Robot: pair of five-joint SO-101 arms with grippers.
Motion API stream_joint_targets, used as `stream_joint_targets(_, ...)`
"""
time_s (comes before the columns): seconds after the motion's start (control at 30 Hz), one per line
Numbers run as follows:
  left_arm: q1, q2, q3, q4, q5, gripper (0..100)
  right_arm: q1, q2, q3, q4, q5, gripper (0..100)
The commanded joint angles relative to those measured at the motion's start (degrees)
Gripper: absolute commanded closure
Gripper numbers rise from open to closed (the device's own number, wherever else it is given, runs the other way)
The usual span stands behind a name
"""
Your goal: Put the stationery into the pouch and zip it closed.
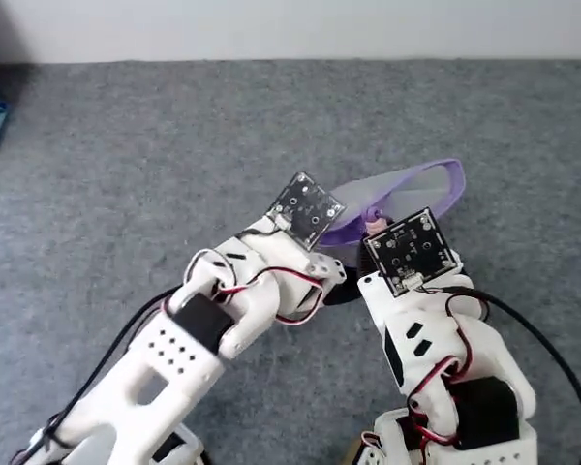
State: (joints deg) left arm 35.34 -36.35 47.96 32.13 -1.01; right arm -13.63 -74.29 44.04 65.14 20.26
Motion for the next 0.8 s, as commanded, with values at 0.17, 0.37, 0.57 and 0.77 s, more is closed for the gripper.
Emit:
stream_joint_targets(0.17,-0.1,3.6,-0.9,-10.3,1.0,74,0.7,0.5,-0.9,-1.4,0.4,99.1)
stream_joint_targets(0.37,-0.2,1.5,-0.6,-10.3,1.0,91,1.1,0.5,-0.9,-1.6,0.3,99.1)
stream_joint_targets(0.57,0.1,-1.7,0.4,-9.0,1.0,99,1.3,0.9,-1.0,-5.5,0.1,99.1)
stream_joint_targets(0.77,-1.4,-8.2,5.7,-5.8,1.1,99,7.7,4.0,-1.0,-11.0,0.1,99.1)
